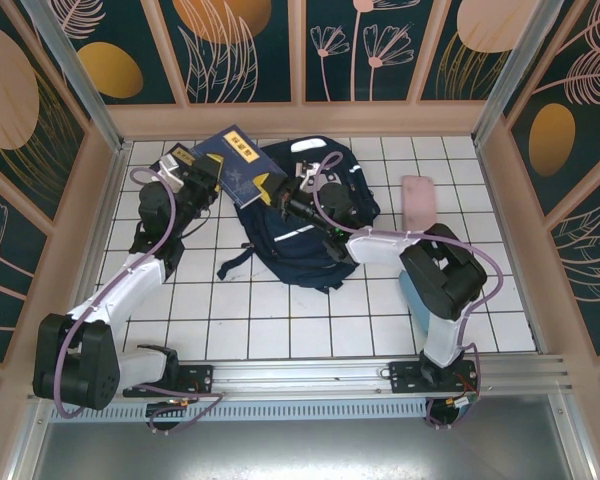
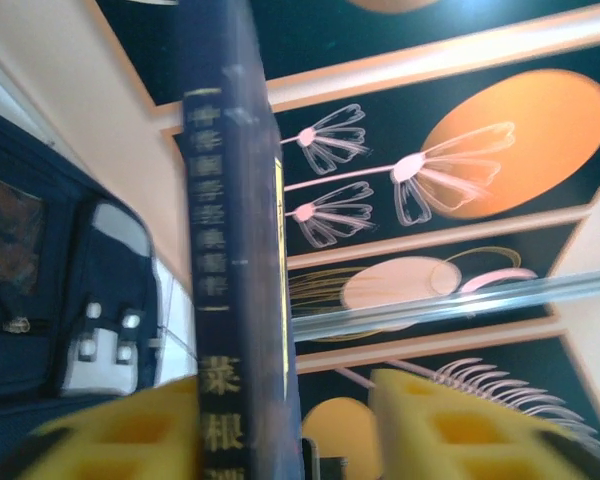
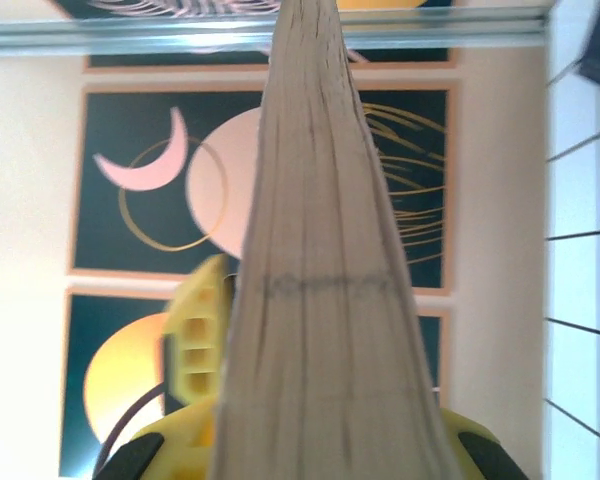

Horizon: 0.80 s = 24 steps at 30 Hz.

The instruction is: Pack the student bag

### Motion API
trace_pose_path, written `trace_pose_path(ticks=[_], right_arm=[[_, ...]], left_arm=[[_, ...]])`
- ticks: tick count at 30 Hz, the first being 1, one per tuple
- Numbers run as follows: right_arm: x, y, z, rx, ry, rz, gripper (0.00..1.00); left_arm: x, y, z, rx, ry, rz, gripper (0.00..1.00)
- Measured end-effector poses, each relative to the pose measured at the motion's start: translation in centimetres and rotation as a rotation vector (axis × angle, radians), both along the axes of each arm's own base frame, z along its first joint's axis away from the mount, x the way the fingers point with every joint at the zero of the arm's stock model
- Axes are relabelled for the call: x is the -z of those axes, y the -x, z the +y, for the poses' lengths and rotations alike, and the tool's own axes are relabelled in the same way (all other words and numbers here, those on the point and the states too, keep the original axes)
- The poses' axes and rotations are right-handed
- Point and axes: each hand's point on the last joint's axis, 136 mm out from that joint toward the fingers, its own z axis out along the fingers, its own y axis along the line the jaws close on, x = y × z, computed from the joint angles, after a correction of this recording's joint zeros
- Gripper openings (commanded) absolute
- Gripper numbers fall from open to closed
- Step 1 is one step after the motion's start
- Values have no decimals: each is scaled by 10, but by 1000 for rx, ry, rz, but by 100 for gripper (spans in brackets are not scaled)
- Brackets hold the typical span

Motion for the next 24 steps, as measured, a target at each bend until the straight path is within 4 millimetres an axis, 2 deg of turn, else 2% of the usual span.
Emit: trace_pose_path(ticks=[3,6,9,12,14,17,21,24], right_arm=[[8,0,-13,49,97,-13,4],[5,0,-42,128,212,-68,4],[-10,-1,-81,224,310,-131,4],[-31,-5,-130,345,398,-189,5],[-40,-6,-157,414,450,-205,5],[-42,-2,-199,500,540,-202,5],[-26,5,-247,579,651,-138,5],[-11,14,-278,627,721,-77,5]], left_arm=[[13,0,-3,7,-73,45,77],[21,0,-10,30,-198,71,81],[30,3,-26,83,-317,70,82],[48,13,-49,166,-425,70,84],[63,22,-70,241,-509,76,84],[75,34,-105,349,-637,54,86],[78,47,-152,486,-778,-25,87],[91,57,-188,581,-912,-66,87]])
